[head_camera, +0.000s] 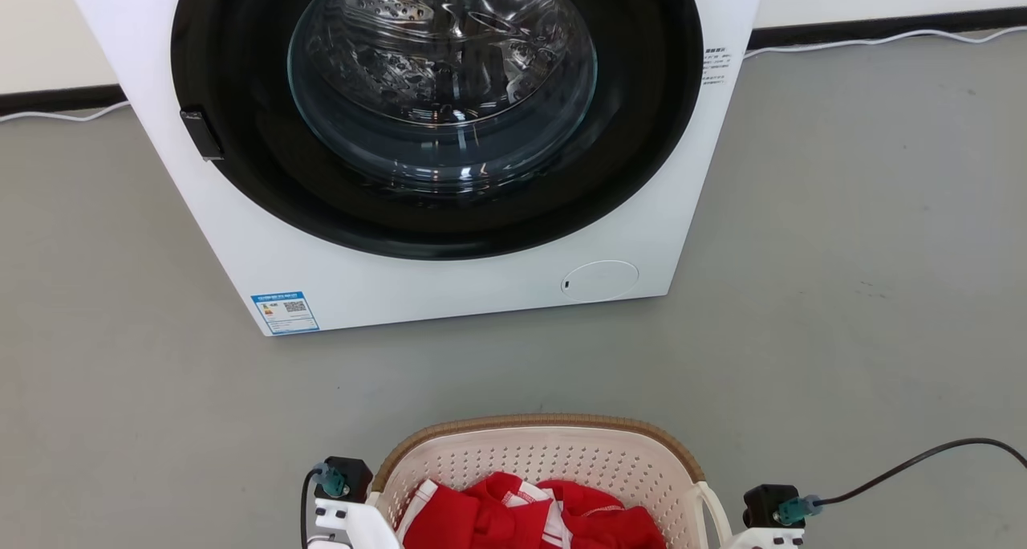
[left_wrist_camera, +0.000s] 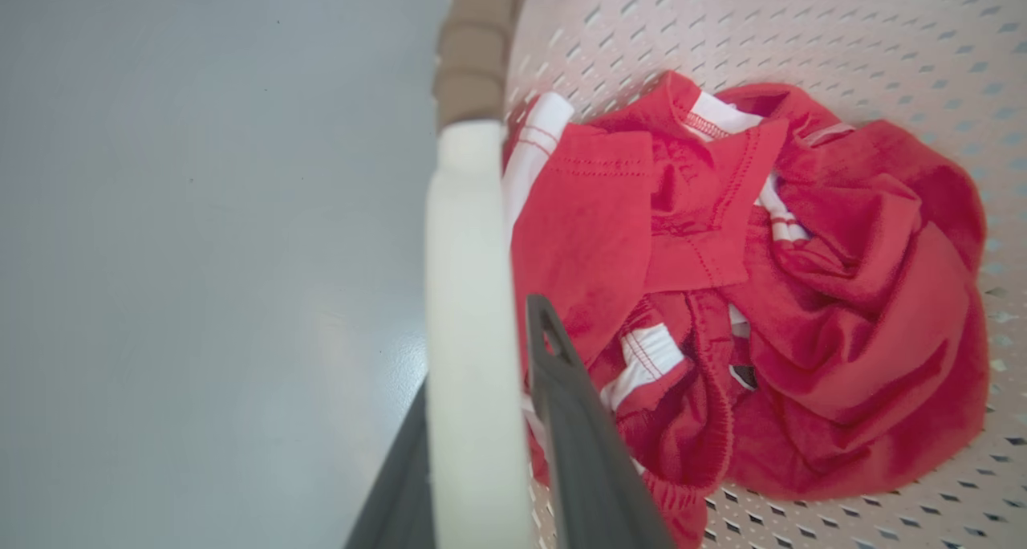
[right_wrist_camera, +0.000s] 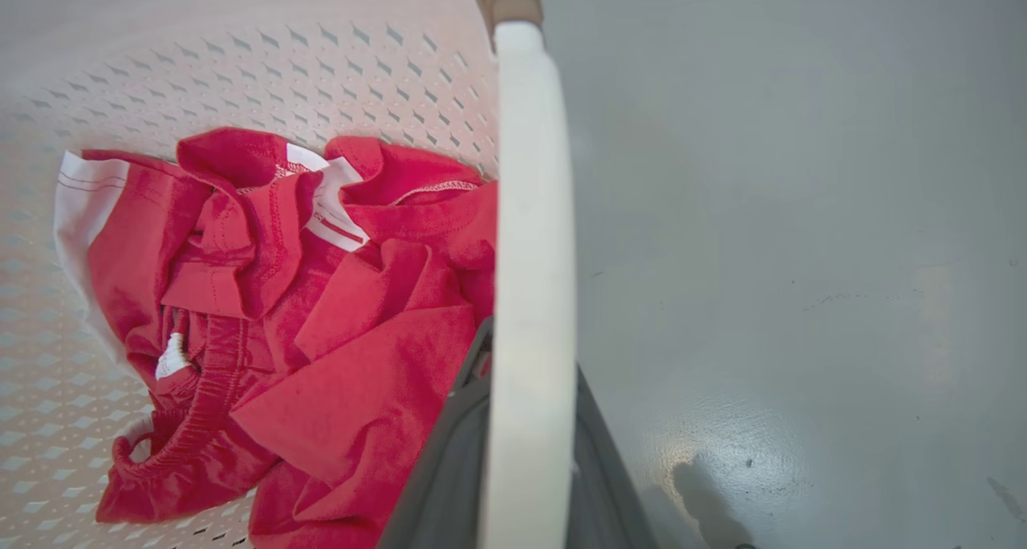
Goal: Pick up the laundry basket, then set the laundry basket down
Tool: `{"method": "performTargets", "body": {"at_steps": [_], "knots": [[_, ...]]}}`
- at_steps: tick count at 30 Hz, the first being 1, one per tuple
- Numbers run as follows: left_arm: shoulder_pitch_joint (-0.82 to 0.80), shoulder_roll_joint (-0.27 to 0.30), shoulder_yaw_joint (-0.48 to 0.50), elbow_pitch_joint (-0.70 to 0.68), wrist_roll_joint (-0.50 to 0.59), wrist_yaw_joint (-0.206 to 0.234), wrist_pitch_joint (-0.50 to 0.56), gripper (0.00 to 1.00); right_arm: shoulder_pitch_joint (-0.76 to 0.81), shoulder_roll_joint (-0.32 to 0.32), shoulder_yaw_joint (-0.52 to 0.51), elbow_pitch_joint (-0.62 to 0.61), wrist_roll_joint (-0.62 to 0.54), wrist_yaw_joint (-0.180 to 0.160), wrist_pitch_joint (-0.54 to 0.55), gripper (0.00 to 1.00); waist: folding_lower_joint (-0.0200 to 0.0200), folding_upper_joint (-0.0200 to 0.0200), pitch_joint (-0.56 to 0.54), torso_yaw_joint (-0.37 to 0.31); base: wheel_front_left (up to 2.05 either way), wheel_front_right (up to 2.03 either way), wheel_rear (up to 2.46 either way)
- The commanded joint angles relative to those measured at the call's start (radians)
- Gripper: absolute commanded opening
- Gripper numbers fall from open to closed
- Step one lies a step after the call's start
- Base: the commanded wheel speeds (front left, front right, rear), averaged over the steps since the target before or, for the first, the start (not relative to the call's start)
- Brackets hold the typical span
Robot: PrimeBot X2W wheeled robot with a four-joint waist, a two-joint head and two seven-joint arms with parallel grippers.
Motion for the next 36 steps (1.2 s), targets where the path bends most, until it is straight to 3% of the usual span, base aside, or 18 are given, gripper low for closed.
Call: {"method": "performTargets", "body": {"at_steps": [1,15,36], "knots": [[0.0,-0.002,-0.002,-0.01,0.004,-0.015,0.012,0.0,-0.021,-0.001,-0.005,-0.004,-0.016,0.01,-0.013,0.0,0.0001,0.0,-0.003,-0.002,0.0,0.0,0.0],[-0.002,-0.006,-0.008,-0.007,-0.009,-0.015,0.019,0.0,-0.027,-0.001,-0.067,-0.004,-0.08,0.01,-0.003,0.0,0.0001,0.0,-0.013,-0.018,0.0,0.0,0.0],[-0.001,-0.011,-0.019,-0.004,-0.023,-0.016,0.009,0.0,-0.004,-0.001,-0.253,-0.004,-0.266,0.01,0.026,0.0,0.0001,0.0,-0.019,-0.011,0.0,0.0,0.0]]}}
